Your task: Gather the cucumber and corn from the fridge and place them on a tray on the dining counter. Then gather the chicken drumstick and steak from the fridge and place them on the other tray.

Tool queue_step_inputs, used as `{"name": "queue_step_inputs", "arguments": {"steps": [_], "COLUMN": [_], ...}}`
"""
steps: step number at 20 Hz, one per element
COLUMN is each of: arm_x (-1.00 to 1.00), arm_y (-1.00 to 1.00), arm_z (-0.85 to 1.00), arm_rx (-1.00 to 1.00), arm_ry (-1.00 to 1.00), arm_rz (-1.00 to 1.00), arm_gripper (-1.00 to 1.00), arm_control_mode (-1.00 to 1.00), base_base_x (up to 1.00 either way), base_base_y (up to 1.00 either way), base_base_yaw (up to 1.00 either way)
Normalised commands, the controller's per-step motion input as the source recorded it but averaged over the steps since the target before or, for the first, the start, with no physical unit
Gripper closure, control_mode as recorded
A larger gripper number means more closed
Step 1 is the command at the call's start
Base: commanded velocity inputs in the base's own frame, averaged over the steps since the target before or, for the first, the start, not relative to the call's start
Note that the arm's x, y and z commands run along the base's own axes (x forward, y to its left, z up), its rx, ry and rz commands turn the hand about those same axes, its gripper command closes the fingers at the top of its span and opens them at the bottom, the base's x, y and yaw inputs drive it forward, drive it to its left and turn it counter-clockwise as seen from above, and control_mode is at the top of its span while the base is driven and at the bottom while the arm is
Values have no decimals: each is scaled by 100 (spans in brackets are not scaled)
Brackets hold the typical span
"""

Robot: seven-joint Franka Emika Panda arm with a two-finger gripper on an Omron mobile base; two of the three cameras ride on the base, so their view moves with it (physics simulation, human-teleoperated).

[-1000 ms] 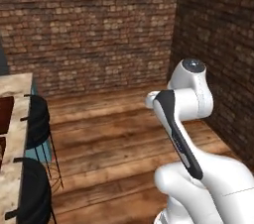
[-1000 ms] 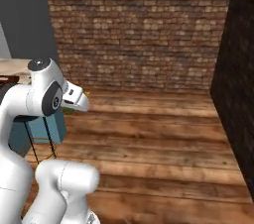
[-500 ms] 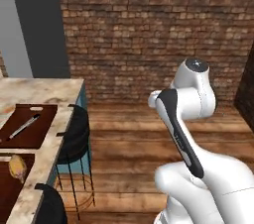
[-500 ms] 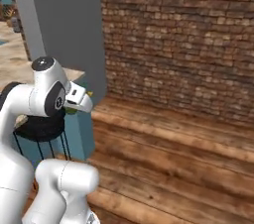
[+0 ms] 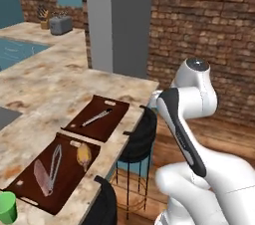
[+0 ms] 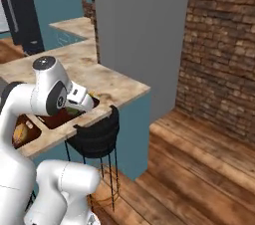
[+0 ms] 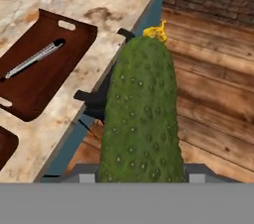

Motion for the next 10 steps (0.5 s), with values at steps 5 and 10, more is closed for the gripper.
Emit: {"name": "queue_step_inputs", "arguments": {"steps": [5, 10], "arm_x": [0, 0], "arm_y": [0, 0], "arm_z": [0, 0], "arm_rx": [0, 0], "arm_ry": [0, 0], "arm_rz": [0, 0], "arm_gripper": [100, 100], "arm_control_mode": [100, 100], "base_base_x": [-8, 46], "base_base_y": [16, -17], "base_base_yaw": [40, 51]}}
